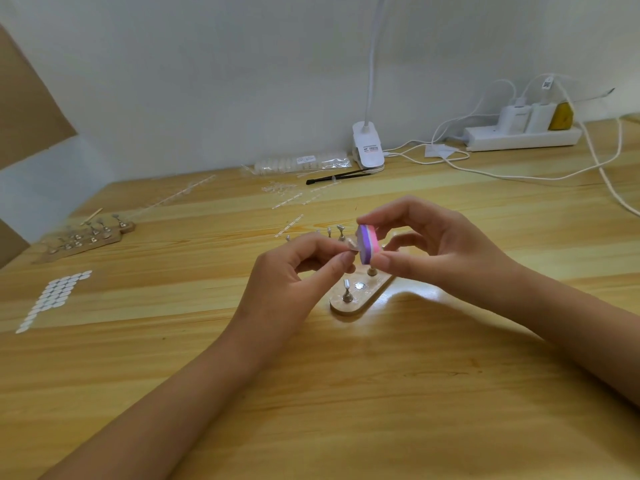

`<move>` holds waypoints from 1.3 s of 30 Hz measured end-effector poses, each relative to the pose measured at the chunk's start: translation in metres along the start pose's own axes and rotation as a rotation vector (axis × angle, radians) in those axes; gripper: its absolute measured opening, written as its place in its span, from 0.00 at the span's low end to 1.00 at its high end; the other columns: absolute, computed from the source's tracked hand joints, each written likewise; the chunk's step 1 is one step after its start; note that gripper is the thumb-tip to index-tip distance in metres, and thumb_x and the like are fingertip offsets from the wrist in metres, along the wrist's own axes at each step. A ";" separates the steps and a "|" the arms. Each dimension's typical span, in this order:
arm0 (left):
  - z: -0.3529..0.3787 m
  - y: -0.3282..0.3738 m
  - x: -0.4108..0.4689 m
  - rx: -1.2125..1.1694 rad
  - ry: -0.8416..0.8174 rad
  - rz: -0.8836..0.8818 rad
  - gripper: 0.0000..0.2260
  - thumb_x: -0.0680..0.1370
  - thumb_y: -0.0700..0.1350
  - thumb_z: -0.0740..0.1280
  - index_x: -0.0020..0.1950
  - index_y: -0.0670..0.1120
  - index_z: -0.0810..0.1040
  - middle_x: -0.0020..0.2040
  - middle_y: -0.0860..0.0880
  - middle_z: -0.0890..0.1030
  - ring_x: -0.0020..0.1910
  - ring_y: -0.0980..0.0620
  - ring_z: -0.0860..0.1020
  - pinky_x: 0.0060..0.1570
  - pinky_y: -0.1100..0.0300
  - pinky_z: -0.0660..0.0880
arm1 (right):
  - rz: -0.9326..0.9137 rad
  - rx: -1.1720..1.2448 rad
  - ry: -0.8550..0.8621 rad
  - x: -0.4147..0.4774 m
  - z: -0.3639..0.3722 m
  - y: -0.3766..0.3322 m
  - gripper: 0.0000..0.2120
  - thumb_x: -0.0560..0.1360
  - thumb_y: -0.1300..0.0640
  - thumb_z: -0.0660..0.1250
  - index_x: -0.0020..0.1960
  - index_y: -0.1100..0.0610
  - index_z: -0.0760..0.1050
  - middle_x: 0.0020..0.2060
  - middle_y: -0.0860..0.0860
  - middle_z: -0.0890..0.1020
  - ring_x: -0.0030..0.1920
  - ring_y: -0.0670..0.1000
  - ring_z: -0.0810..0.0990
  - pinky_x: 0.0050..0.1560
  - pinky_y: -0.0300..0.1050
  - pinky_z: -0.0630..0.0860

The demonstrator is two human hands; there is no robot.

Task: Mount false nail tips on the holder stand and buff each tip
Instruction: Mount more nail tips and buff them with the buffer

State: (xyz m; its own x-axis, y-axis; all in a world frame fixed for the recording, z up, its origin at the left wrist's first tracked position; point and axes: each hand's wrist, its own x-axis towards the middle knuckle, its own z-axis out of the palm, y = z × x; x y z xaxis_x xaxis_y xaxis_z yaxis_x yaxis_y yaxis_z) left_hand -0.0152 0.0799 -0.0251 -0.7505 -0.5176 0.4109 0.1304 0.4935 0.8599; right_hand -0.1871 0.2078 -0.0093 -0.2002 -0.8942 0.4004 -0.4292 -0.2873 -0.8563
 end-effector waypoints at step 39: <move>0.005 -0.001 0.002 -0.012 -0.021 0.055 0.04 0.75 0.50 0.71 0.48 0.58 0.83 0.43 0.54 0.84 0.46 0.54 0.84 0.52 0.62 0.78 | 0.024 -0.069 0.242 0.003 0.002 0.010 0.21 0.65 0.45 0.77 0.51 0.52 0.73 0.43 0.45 0.79 0.43 0.47 0.78 0.51 0.47 0.78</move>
State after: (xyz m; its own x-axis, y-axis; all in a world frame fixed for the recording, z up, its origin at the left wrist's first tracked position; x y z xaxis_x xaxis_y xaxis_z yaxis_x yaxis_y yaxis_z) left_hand -0.0201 0.0812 -0.0265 -0.7552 -0.4754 0.4513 0.1794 0.5123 0.8398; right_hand -0.1907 0.2015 -0.0173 -0.4128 -0.7897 0.4539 -0.4790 -0.2357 -0.8456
